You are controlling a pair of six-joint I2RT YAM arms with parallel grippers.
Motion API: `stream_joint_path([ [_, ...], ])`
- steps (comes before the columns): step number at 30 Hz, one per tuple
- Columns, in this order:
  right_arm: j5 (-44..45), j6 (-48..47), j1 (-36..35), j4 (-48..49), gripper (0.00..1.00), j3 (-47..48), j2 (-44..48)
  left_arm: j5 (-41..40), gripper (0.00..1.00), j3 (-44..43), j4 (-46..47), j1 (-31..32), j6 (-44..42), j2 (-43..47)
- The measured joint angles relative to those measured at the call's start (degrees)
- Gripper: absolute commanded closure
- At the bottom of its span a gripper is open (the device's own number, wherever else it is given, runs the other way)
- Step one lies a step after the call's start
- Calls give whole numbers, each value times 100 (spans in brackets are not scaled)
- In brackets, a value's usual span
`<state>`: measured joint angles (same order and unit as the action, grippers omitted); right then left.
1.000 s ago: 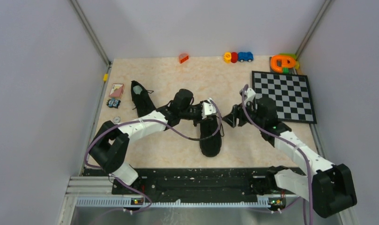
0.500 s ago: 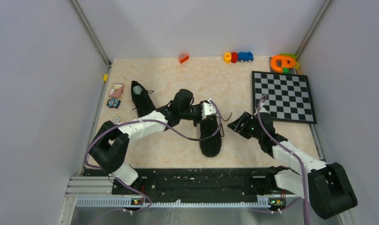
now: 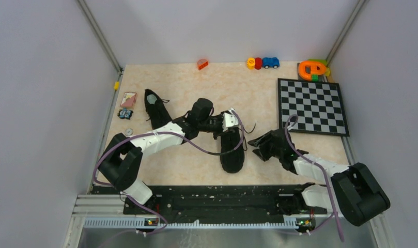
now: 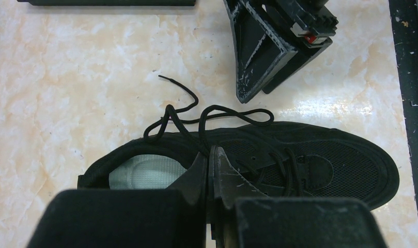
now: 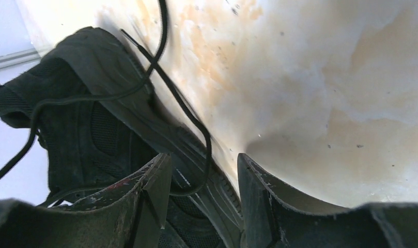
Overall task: Tie the shoes
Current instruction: Cross the shoelace with the shoelace.
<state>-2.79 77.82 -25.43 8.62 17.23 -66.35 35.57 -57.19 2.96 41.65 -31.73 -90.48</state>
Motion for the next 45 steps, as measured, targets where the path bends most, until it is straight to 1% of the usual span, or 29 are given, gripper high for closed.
stream_joint_path([
  [6, 4, 476, -275, 538, 51, -70, -490, 0, 100, 0, 0, 0, -20, 0],
  [9, -7, 680, -472, 855, 56, -70, -721, 0, 100, 0, -2, 0, -37, 0],
  [12, 2, 872, -560, 1097, 76, -76, -881, -2, 100, 0, -4, 0, -57, 0],
  [13, 4, 925, -566, 1204, 85, -87, -885, -2, 100, 0, -7, 0, -63, 0],
  [15, 79, 984, -575, 1290, 98, -120, -828, -2, 100, 0, -9, 0, -81, 0],
  [16, 175, 962, -579, 1239, 100, -122, -748, -2, 100, 0, -9, 0, -92, 0],
  [19, 494, 693, -466, 721, 100, -98, -251, 0, 100, 0, -15, 0, -109, 0],
  [21, 706, 308, -245, 203, 100, 68, 155, 2, 100, 0, -22, 0, -125, 0],
  [22, 870, 42, -85, -101, 100, 262, 348, 4, 100, 0, -22, 0, -127, 0],
  [25, 1285, -852, 192, -599, 100, 922, 710, 17, 100, 0, -35, 0, -131, 0],
  [27, 1394, -1491, 260, -656, 100, 1325, 782, 17, 100, 0, -46, 0, -138, 0],
  [28, 1375, -1967, 282, -649, 100, 1591, 776, 17, 100, 0, -46, 0, -144, 0],
  [31, 1150, -3270, 284, -643, 100, 2315, 573, 17, 100, 0, -57, 0, -149, 0],
  [32, 1062, -3578, 284, -649, 100, 2507, 481, 17, 100, 0, -61, 0, -149, 0],
  [35, 581, -4583, 315, -662, 100, 3091, 125, 20, 100, 0, -76, 0, -151, 0],
  [39, -415, -5748, 380, -907, 100, 3901, -623, 20, 100, 0, -122, 0, -188, 0],
  [41, -1047, -6234, 437, -1217, 100, 4419, -1126, 15, 100, 0, -136, 0, -214, 0],
  [45, -2605, -7211, 503, -2352, 100, 5818, -2452, -15, 100, 0, -179, 0, -273, 0],
])
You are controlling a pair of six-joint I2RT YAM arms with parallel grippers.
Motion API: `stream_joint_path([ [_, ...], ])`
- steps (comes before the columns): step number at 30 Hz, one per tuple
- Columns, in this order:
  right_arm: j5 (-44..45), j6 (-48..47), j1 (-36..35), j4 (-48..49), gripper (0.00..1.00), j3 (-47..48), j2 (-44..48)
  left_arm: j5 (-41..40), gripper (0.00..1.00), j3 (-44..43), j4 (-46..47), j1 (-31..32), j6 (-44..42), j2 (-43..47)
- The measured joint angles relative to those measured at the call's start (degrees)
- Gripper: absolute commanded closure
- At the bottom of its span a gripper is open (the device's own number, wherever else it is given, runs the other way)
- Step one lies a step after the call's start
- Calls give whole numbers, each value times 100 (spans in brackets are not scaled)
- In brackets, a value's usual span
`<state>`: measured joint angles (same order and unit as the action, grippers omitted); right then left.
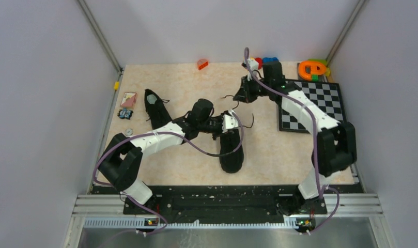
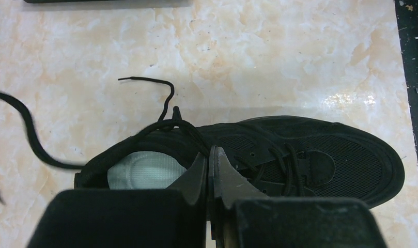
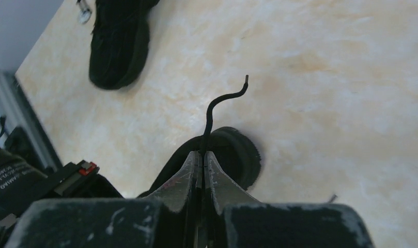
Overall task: Tie the shoes
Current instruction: Cross the shoelace with the shoelace.
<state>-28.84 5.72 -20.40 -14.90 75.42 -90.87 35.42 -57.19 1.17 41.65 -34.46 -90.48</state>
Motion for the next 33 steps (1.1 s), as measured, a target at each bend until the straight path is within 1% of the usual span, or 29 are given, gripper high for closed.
stream_joint_path([
  [2, -693, -413, 7, -529, 100, 472, -557, -31, 100, 0, -26, 0, -15, 0],
  [4, -1261, -726, 7, -935, 100, 568, -901, -48, 100, 0, -44, 0, -24, 0],
  [6, -1674, -925, 7, -1346, 100, 496, -1080, -63, 100, 0, -61, 0, -24, 0],
  [9, -2142, -1071, 7, -1609, 100, 181, -1073, -96, 100, 0, -98, 0, -24, 0],
  [12, -2492, -1088, 7, -1593, 100, -175, -1014, -127, 94, 0, -122, 0, -22, 0],
  [15, -2662, -1069, 7, -1582, 100, -461, -918, -175, 89, 0, -136, 0, -20, 2],
  [21, -2833, -946, 50, -1379, 100, -730, -595, -306, 88, 0, -291, 7, -22, 96],
  [25, -2876, -807, 79, -1167, 100, -730, -459, -409, 83, 0, -328, 4, -26, 192],
  [33, -2651, -601, 114, -990, 100, -601, -461, -551, 81, 2, -431, 4, -26, 376],
])
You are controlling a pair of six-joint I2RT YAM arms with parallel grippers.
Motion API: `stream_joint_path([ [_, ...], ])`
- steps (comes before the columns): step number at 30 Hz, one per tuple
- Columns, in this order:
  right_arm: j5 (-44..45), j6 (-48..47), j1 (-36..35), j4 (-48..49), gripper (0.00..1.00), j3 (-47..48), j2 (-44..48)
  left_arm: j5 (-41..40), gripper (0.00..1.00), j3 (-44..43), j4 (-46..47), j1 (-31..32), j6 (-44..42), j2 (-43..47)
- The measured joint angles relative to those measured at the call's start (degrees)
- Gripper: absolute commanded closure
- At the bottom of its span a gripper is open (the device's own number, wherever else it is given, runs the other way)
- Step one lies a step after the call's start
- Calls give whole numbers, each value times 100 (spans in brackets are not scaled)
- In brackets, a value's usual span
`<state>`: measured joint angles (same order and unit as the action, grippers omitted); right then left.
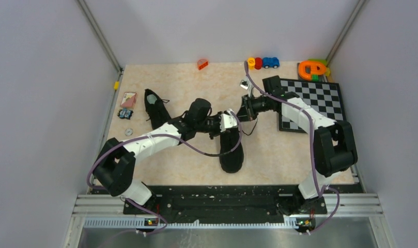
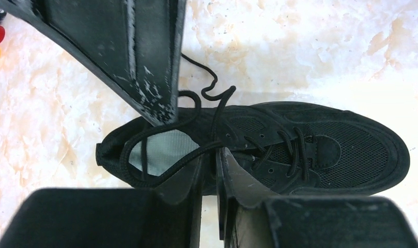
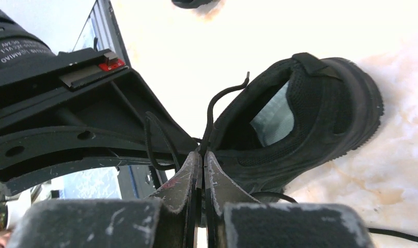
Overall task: Tie the shoes
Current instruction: Cross the shoelace with the shoelace.
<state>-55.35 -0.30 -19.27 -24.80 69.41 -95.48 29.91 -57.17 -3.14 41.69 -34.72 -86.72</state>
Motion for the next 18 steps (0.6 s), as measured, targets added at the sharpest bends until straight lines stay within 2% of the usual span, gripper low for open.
stream_joint_path([
  [5, 129, 197, 157, 197, 100, 17, 2, -66, 84, 2, -55, 0, -4, -2],
  [8, 175, 254, 232, 269, 100, 35, 4, -81, 98, 2, -118, 0, -24, -7],
  [9, 177, 262, 236, 275, 100, 46, 4, -83, 100, 2, -146, 0, -35, -7],
  [18, 107, 225, 170, 245, 100, 361, -149, -90, 100, 2, -216, 0, -105, -7],
])
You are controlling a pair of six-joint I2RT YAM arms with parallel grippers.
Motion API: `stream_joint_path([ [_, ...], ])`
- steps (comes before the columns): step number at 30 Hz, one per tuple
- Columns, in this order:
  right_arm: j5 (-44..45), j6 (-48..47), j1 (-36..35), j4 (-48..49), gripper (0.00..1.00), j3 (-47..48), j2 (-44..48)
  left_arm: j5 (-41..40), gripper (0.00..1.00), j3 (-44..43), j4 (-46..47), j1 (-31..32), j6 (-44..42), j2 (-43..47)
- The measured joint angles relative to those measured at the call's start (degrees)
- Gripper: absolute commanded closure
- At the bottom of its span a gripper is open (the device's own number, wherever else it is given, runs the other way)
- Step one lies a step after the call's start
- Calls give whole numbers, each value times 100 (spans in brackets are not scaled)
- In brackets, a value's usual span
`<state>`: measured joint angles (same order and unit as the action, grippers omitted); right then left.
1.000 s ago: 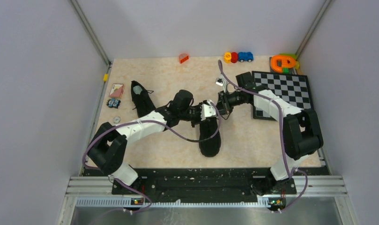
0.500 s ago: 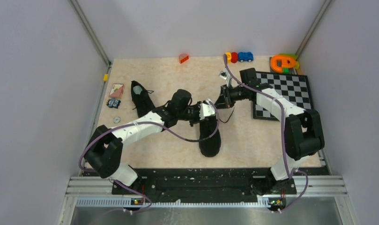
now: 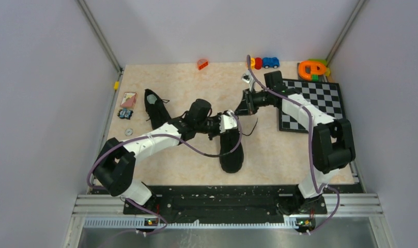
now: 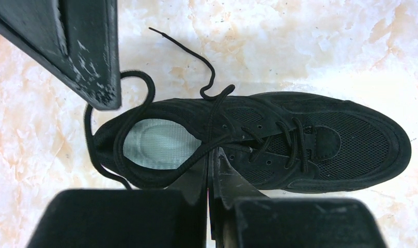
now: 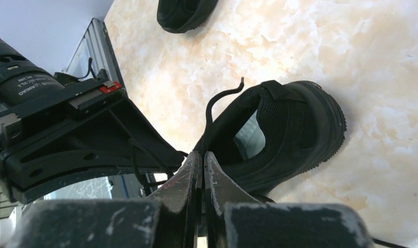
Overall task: Tie the shoes
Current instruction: Cross the shoelace with the shoelace.
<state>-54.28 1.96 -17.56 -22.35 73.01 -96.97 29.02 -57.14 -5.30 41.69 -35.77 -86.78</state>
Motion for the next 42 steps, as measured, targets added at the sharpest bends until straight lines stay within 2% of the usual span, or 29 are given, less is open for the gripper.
stream_joint_path([
  [15, -376, 205, -442, 332, 100, -179, -407, -195, 100, 227, 426, 2, 138, 31],
  [24, -431, 376, -466, 603, 100, -756, -407, -258, 100, 328, 584, 2, 258, 173],
  [35, -621, 675, -485, 1132, 100, -981, -404, -293, 100, 352, 846, 2, 485, 184],
  [42, -570, 1526, -485, 1858, 100, -1237, -404, -306, 100, 365, 879, 2, 592, 184],
])
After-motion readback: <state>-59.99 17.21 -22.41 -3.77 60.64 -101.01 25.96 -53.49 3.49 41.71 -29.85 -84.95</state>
